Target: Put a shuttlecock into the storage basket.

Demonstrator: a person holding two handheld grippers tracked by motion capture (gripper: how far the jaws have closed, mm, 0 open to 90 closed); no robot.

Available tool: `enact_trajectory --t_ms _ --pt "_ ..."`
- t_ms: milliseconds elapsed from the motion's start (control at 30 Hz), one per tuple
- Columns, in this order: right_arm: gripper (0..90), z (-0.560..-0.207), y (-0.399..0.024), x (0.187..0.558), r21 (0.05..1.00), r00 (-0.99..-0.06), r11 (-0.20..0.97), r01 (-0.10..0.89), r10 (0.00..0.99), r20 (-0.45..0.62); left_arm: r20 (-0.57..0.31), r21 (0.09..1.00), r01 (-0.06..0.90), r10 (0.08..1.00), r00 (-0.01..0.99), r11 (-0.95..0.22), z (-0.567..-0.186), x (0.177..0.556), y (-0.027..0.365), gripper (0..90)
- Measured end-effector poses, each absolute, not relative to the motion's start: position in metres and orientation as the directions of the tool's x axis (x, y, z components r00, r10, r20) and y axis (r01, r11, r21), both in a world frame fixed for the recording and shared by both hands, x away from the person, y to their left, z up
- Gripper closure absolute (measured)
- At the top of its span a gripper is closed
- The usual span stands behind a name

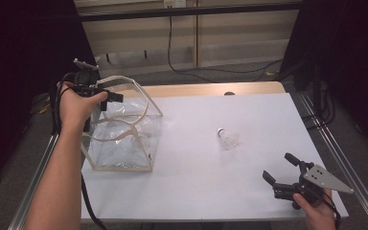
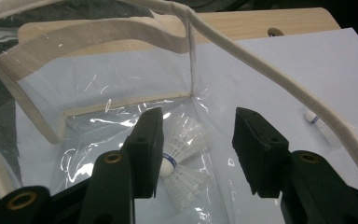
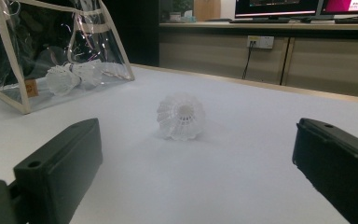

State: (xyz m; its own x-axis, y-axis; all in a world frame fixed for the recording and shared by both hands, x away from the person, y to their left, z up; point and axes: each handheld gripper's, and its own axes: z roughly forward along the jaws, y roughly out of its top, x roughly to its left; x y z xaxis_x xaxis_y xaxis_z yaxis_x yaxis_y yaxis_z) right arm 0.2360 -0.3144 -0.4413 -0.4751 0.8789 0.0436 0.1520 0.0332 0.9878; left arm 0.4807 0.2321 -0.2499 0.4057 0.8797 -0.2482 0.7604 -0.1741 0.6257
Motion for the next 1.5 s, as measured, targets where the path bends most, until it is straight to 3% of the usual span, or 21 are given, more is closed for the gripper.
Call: enact_trajectory --t_ms 1500 --pt "1.2 -0.44 -0.314 0.235 0.989 -0.479 0.031 0.147 0.876 0.044 -0.31 0.639 0.697 0.721 0.62 -0.325 -0.224 0.45 0.17 32.5"
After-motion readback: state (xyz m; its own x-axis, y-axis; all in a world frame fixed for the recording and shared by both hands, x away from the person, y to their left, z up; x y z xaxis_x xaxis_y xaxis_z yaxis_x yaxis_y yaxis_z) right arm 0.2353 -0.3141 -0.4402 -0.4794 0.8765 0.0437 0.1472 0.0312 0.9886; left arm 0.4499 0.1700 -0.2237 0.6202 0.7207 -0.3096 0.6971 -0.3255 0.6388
